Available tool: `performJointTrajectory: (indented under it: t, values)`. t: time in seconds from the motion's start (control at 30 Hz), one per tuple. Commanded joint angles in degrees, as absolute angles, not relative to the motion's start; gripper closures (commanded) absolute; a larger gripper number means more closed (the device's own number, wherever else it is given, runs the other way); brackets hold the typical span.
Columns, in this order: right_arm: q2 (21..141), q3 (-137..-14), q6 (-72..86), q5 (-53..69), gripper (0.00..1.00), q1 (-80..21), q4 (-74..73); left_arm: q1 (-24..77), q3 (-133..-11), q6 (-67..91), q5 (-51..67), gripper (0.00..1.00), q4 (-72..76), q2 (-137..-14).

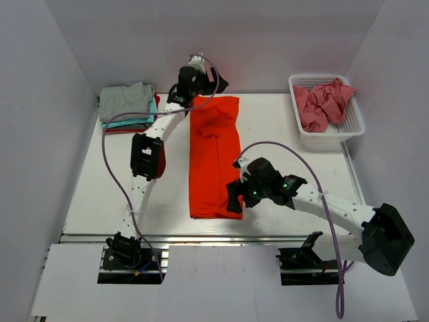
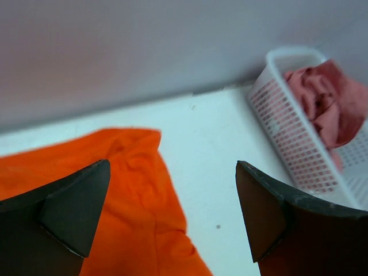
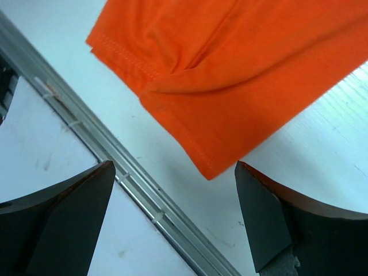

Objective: Fold and stack the t-shirts
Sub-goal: Rotate the tshirt 90 degrees, then grab the bottom of the folded rectangular tshirt with both arms

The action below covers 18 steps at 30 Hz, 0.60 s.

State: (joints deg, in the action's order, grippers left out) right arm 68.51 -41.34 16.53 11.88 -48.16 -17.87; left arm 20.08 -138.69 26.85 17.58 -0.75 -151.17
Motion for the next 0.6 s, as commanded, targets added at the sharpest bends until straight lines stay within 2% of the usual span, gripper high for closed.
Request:
performJointTrajectory:
  t: [0.0, 0.1, 0.17, 0.2, 0.23, 0.3, 0.33, 0.5, 0.57]
  values:
    - [70.3, -40.2, 20.3, 6.6, 0.1, -48.1, -16.1, 20.3, -138.3, 21.3, 15.4, 0.0, -6.6, -137.2]
    - [72.4, -39.0, 21.4, 6.0, 0.1, -48.2, -14.7, 20.3, -130.4, 19.8, 10.7, 0.0, -19.0, -127.6]
    - [73.5, -38.1, 21.1, 6.6, 0.1, -48.3, -13.6, 20.3, -115.0, 19.2, 9.1, 0.0, -20.9, -120.4]
    - [74.3, -38.2, 21.0, 6.0, 0.1, -48.3, -13.7, 20.3, -108.3, 19.2, 8.5, 0.0, -20.1, -112.1]
    - [74.6, -38.1, 20.9, 6.8, 0.1, -48.3, -13.6, 20.8, -94.9, 19.2, 7.5, 0.0, -17.2, -107.9]
    - [76.4, -38.1, 21.4, 6.6, 0.1, -48.2, -14.7, 21.4, -83.3, 22.0, 5.8, 0.0, -15.4, -100.1]
    - [76.8, -38.1, 21.7, 6.9, 0.1, -48.3, -14.9, 22.1, -73.7, 22.0, 5.8, 0.0, -14.6, -93.8]
    - [77.3, -37.7, 23.5, 6.8, 0.14, -48.0, -13.6, 25.7, -53.0, 26.5, 6.9, 0.0, -21.6, -81.1]
    - [77.6, -37.7, 24.2, 6.7, 0.18, -48.3, -13.3, 26.8, -49.4, 27.2, 7.6, 0.0, -25.9, -78.0]
